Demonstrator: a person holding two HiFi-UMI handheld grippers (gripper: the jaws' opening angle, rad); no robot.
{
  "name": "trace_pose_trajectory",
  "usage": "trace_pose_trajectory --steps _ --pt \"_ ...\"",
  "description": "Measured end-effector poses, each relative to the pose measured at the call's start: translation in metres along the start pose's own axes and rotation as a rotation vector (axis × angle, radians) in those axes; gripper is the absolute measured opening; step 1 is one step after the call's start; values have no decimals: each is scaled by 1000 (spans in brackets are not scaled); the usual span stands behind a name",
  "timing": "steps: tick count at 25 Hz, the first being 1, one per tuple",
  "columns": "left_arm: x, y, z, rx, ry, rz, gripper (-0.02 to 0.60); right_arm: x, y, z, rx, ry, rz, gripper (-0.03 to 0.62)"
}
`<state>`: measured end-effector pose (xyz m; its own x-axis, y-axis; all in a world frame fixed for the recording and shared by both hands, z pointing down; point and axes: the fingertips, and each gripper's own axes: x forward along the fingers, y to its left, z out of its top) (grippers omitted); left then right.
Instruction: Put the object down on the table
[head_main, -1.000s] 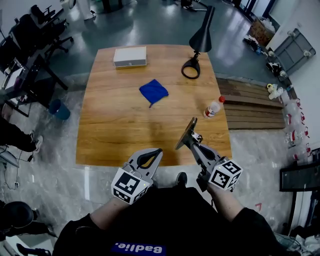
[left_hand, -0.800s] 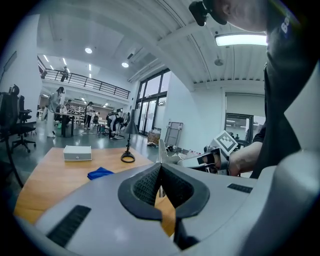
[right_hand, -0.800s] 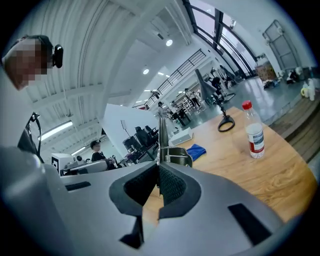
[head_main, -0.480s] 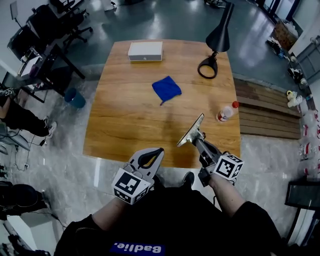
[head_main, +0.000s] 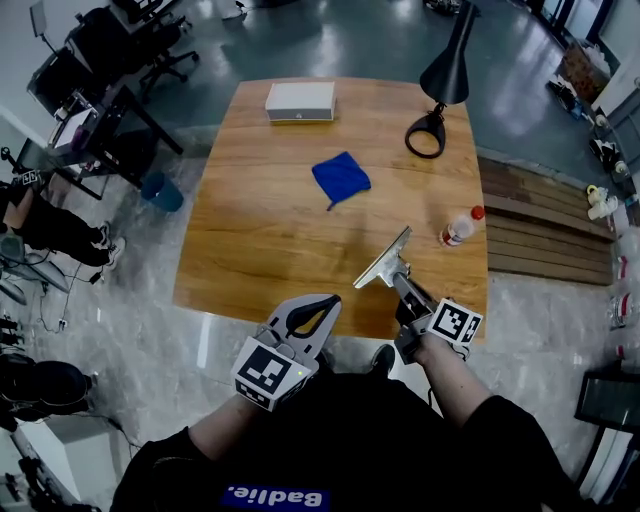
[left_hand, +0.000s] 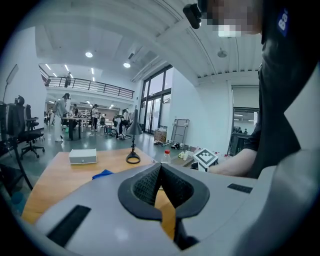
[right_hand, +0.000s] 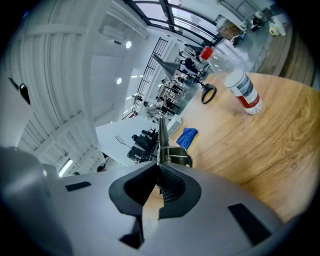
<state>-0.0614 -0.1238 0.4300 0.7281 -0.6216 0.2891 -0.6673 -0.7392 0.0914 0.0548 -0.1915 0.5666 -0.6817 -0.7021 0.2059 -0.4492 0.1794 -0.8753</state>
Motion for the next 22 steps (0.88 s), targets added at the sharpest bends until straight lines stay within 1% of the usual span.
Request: trace_pose_trajectory --steps 7,11,15,22 --pt "-4 4 -4 -7 22 31 8 20 -39 -9 84 30 -46 8" --pt "-9 6 -8 -11 36 50 8 31 -54 -14 166 21 -52 8" --pt "-14 8 -10 -13 40 74 8 41 -81 -19 265 4 -84 8" --pt "-26 11 -18 -15 65 99 8 52 -111 -37 348 -11 -134 8"
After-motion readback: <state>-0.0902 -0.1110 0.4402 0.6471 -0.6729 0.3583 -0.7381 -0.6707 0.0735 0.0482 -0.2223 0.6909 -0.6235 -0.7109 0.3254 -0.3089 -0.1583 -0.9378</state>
